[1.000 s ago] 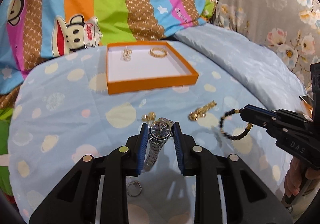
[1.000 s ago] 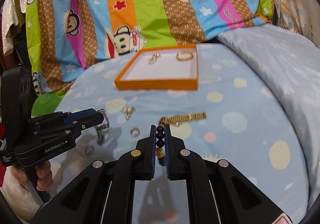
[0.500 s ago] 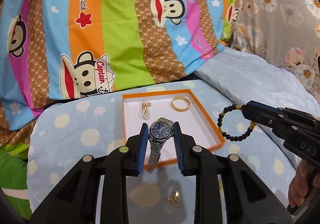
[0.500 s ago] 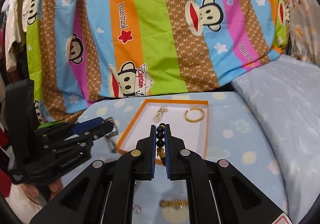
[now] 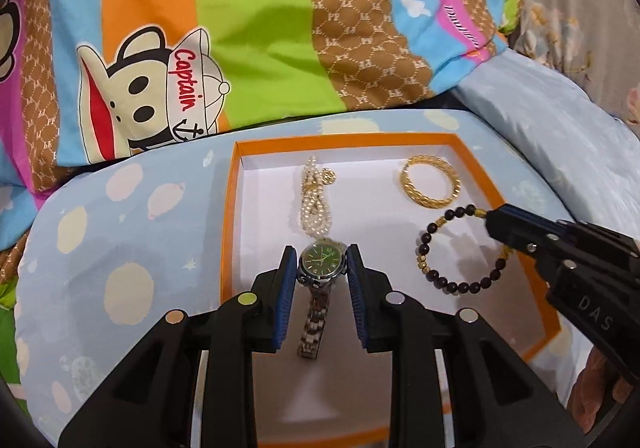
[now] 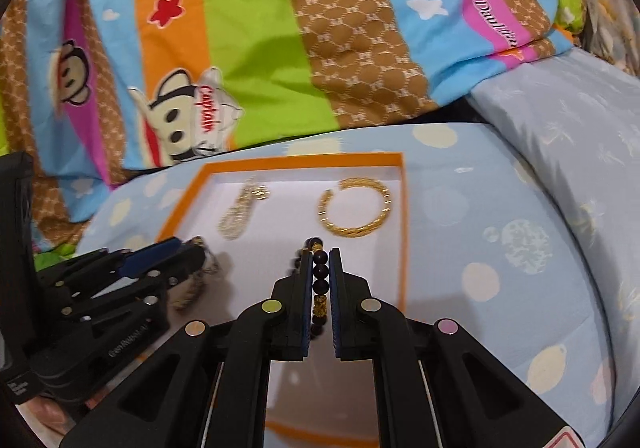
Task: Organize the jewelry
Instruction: 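Carry the watch and bead bracelet into the orange box while both tools release, then lift both open tools away from the orange box, then close the right tool on the gold link watch, then grasp the silver ring with the left tool while the right lifts the gold watch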
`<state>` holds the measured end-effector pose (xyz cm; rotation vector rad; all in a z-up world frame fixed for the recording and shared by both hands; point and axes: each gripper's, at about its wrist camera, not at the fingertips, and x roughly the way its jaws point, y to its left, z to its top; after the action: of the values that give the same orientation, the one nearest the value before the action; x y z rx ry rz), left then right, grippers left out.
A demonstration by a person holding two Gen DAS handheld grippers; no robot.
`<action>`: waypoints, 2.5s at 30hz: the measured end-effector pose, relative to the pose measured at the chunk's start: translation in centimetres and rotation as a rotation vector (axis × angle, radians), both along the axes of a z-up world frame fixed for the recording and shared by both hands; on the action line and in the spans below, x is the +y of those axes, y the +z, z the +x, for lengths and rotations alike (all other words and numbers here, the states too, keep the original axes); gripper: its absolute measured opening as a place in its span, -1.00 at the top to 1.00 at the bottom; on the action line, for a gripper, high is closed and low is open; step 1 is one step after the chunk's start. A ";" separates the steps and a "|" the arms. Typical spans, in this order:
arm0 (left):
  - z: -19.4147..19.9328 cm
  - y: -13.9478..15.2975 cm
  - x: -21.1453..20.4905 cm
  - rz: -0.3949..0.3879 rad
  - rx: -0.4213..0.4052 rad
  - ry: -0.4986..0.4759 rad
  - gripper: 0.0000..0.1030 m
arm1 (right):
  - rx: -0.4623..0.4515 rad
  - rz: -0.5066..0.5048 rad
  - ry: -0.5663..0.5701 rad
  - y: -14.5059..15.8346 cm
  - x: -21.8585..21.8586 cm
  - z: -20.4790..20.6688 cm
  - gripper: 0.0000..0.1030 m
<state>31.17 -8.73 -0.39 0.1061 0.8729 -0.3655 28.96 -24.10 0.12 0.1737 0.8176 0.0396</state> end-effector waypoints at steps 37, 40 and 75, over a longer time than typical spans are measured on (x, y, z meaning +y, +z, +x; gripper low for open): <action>-24.5 -1.0 11.1 -0.105 0.025 0.053 -0.66 | -0.047 -0.309 0.464 -2.0 3.6 -18.3 0.03; -25.1 -1.4 10.3 -0.085 0.028 0.031 -0.66 | -0.002 -0.310 0.486 -3.1 3.8 -17.3 0.03; -24.3 -1.7 11.2 -0.144 0.073 0.067 -0.66 | 0.069 -0.025 0.157 -1.9 2.2 -22.6 0.50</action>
<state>6.90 2.47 -2.12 -0.0697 0.9173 -0.3705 6.34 -21.95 -1.75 0.0875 0.8988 0.1718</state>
